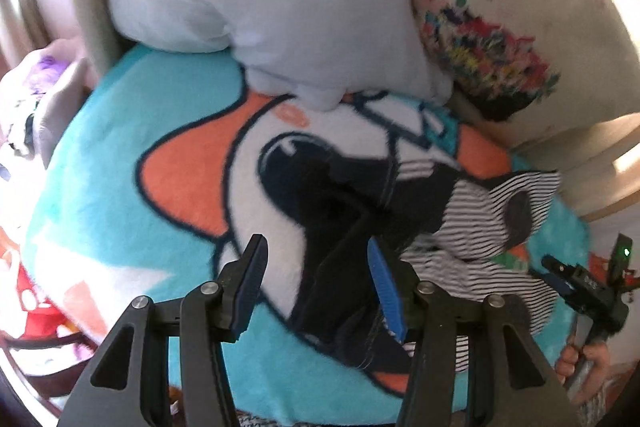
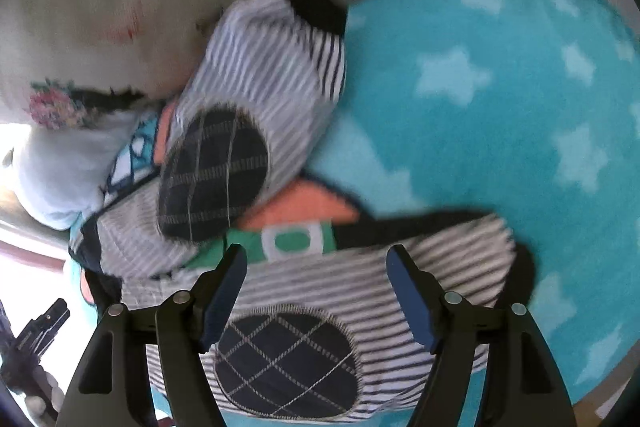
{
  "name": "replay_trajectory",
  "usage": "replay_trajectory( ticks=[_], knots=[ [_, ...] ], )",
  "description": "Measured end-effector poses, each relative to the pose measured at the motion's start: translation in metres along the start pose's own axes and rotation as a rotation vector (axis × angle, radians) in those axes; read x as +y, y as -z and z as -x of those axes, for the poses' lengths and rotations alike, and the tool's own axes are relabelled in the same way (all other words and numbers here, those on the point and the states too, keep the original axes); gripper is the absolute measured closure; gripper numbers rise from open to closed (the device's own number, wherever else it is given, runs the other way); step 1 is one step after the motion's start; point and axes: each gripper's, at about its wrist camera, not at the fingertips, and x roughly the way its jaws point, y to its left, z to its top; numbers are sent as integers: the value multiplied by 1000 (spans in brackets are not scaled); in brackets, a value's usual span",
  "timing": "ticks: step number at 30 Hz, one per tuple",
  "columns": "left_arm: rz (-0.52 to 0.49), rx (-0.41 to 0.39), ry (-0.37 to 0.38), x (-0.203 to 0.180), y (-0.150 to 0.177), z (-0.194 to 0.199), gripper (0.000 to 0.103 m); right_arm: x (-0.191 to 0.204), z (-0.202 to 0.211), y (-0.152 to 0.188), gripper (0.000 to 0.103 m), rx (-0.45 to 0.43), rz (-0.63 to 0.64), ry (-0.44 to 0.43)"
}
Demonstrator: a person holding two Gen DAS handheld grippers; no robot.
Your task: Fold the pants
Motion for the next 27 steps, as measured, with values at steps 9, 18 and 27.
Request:
replay_trajectory(
  ticks=[9, 18, 27],
  knots=[
    [-305, -59, 72, -48, -46, -17, 31, 21, 1, -72, 26, 32, -151, -122],
    [-615, 29, 31, -100, -55, -68, 28, 30, -32, -123, 26, -7, -370, -12],
    [-665, 117, -44, -102, -42, -96, 99, 52, -45, -135, 91, 39, -263, 117]
  ],
)
